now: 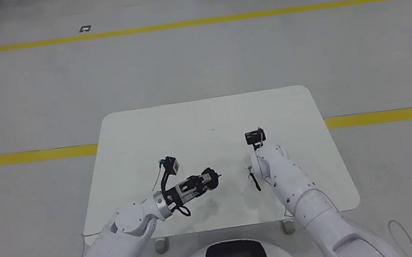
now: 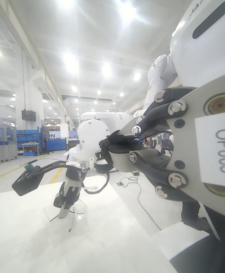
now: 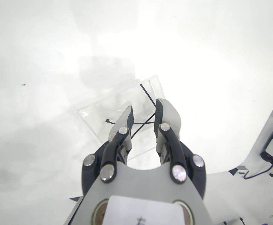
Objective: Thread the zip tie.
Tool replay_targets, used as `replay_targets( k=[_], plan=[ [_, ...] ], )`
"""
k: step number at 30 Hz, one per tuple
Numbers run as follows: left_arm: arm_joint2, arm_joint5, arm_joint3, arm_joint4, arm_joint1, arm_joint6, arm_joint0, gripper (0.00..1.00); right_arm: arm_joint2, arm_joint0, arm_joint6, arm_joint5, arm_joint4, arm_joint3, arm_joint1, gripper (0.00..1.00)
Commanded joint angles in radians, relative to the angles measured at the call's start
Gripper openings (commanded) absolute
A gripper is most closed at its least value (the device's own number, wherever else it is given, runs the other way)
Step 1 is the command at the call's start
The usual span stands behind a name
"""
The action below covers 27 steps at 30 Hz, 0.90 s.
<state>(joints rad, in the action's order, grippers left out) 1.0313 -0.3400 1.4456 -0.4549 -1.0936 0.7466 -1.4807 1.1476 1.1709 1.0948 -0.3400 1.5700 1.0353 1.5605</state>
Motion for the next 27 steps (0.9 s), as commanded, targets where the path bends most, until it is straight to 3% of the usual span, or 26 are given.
replay_targets(
  k=[1,9,16,27],
  plan=[
    [0.000,0.000,0.000,0.000,0.000,0.000,0.000,0.00,0.001,-0.005,0.003,0.000,0.000,-0.012,0.001,0.24],
    [0.000,0.000,0.000,0.000,0.000,0.000,0.000,0.00,0.019,0.000,0.029,0.000,0.000,-0.002,0.019,0.24],
    [0.000,0.000,0.000,0.000,0.000,0.000,0.000,0.00,0.030,-0.002,0.074,0.000,0.000,0.021,0.016,0.26],
    [0.000,0.000,0.000,0.000,0.000,0.000,0.000,0.00,-0.008,-0.058,0.116,0.000,0.000,-0.069,0.012,0.30]
  ],
)
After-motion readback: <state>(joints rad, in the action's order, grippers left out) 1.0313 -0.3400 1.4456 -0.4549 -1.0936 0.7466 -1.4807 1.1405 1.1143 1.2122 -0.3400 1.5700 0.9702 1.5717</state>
